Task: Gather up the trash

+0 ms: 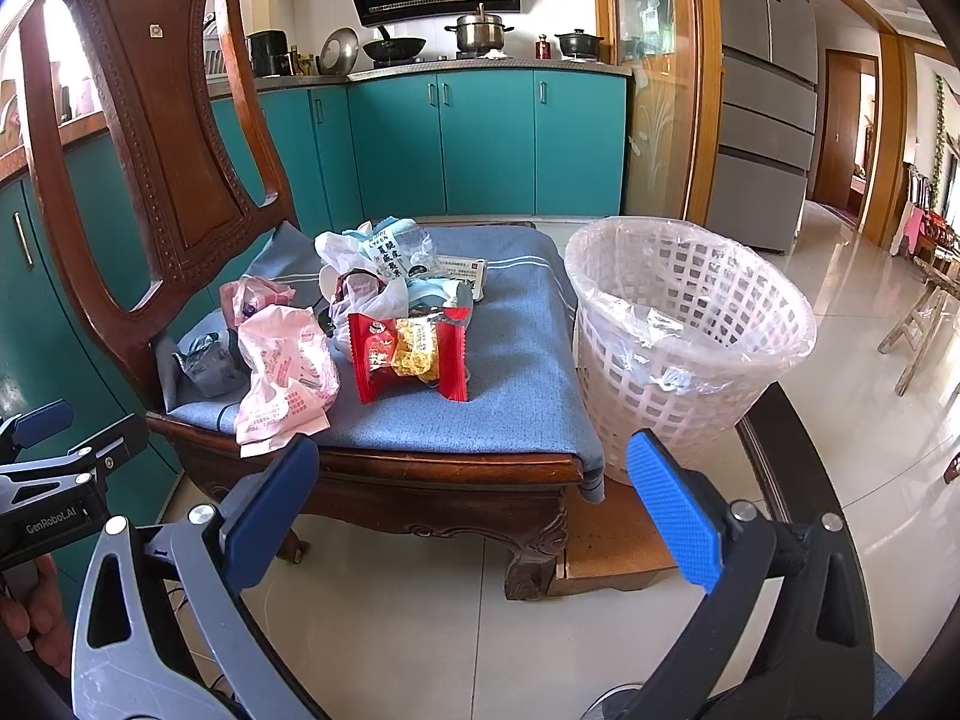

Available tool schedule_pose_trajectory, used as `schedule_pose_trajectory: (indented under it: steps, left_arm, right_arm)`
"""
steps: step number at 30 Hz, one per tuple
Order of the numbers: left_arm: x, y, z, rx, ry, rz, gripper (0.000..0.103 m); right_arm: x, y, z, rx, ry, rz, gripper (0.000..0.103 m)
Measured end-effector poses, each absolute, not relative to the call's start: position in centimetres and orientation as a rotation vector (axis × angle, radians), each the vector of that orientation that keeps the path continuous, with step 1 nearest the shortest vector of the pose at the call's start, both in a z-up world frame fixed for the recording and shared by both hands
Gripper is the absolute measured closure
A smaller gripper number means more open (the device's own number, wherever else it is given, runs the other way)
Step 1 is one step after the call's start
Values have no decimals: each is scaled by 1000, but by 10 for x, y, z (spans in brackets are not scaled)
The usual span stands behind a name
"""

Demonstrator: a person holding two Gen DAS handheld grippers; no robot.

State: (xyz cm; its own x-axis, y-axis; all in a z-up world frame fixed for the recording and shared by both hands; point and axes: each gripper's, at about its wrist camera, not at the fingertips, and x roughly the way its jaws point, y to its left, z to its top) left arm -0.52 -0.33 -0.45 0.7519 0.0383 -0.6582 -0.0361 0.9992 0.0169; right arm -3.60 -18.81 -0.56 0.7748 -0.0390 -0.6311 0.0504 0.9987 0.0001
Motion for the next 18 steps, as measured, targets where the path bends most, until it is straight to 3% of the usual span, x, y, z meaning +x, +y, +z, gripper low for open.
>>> schedule_pose_trajectory:
  steps: [18]
  left_arm:
    - [-1,-5,-8,5,729,36,3]
  right_arm:
    - [-36,-187,-6,15,684,-49,3]
